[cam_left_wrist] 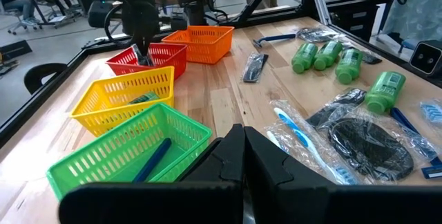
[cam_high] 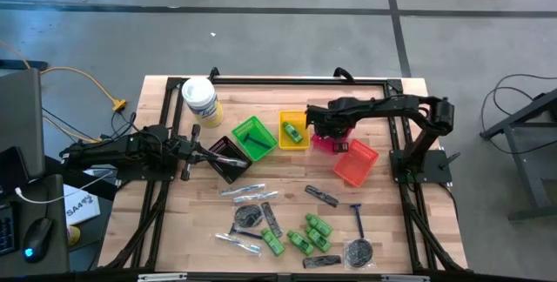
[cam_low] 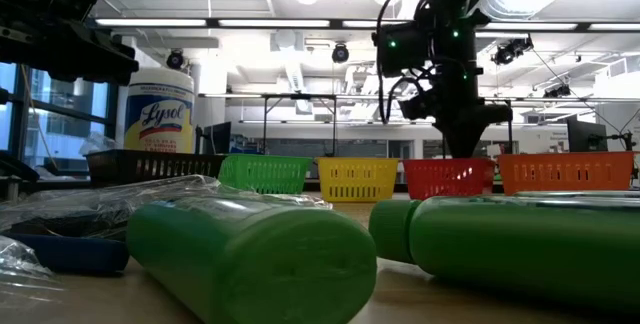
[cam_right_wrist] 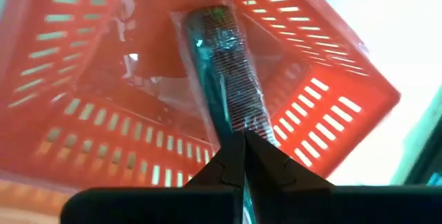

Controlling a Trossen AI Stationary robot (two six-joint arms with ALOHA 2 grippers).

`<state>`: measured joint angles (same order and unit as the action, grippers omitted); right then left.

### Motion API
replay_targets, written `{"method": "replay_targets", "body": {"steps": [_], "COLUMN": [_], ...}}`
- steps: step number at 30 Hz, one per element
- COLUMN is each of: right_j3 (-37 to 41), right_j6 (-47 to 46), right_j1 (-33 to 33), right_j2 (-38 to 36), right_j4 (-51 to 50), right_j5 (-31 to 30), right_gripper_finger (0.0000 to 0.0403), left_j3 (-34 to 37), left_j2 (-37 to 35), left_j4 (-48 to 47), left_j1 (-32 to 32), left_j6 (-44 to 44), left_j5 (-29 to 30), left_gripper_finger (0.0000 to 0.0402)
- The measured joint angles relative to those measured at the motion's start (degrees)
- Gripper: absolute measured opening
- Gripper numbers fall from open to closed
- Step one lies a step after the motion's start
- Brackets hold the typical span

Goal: Pick & Place Travel size toiletries
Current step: Put the left black hair comb into the red bin

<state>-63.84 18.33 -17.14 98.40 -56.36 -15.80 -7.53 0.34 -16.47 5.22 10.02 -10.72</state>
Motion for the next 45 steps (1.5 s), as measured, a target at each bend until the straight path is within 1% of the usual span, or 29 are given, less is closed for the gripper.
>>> {"method": "replay_targets", "body": {"steps": [5, 8, 11, 17, 19, 21, 24, 30, 34, 38, 42, 45], "right_j3": [0.0, 0.0, 0.0, 0.0, 0.0, 0.0, 0.0, 0.0, -0.1, 0.0, 0.0, 0.0], "right_j6": [0.5, 1.4, 1.1, 1.4, 1.4, 1.4, 1.4, 1.4, 1.4, 1.4, 2.4, 3.2], "right_j1": [-1.4, -1.8, -2.3, -2.4, -2.8, -2.9, -3.0, -4.0, -5.4, -6.6, -7.1, -6.8], "right_j2": [-0.1, -0.1, -0.1, 0.3, 0.5, 0.5, 0.5, 1.5, 2.8, 4.8, 5.0, 5.0], "right_j4": [-0.5, -0.6, -0.7, 0.4, 0.5, 0.8, 1.7, 2.1, 2.1, 2.0, 2.0, 2.6], "right_j5": [1.6, 4.1, 4.7, 3.4, 3.5, 3.5, 3.8, 4.7, 6.9, 6.2, 6.3, 5.8], "right_gripper_finger": [0.0006, 0.0034, 0.0088, 0.0217, 0.0246, 0.0262, 0.0264, 0.0238, 0.0229, 0.0229, 0.0228, 0.0213], "left_j3": [0.0, 0.0, 0.0, 0.0, 0.0, 0.0, 0.0, 0.0, 0.0, 0.0, 0.0, 0.0], "left_j2": [0.0, 0.0, 0.0, 0.0, 0.0, 0.0, 0.0, 0.0, 0.0, 0.0, 0.0, 0.0], "left_j4": [0.0, 0.0, 0.0, 0.0, 0.0, 0.0, 0.0, 0.0, 0.0, 0.0, 0.0, 0.0], "left_j1": [0.0, 0.0, 0.0, 0.0, 0.0, 0.0, 0.0, 0.0, 0.0, 0.0, 0.0, 0.0], "left_j6": [0.0, 0.0, 0.1, 0.1, 0.1, 0.1, 0.1, 0.1, 0.1, 0.1, 0.1, 0.1], "left_j5": [0.0, 0.0, 0.0, 0.0, 0.0, 0.0, 0.0, 0.0, 0.0, 0.0, 0.0, 0.0], "left_gripper_finger": [0.0000, 0.0000, 0.0000, 0.0000, 0.0000, 0.0000, 0.0000, 0.0000, 0.0000, 0.0000, 0.0000, 0.0000]}}
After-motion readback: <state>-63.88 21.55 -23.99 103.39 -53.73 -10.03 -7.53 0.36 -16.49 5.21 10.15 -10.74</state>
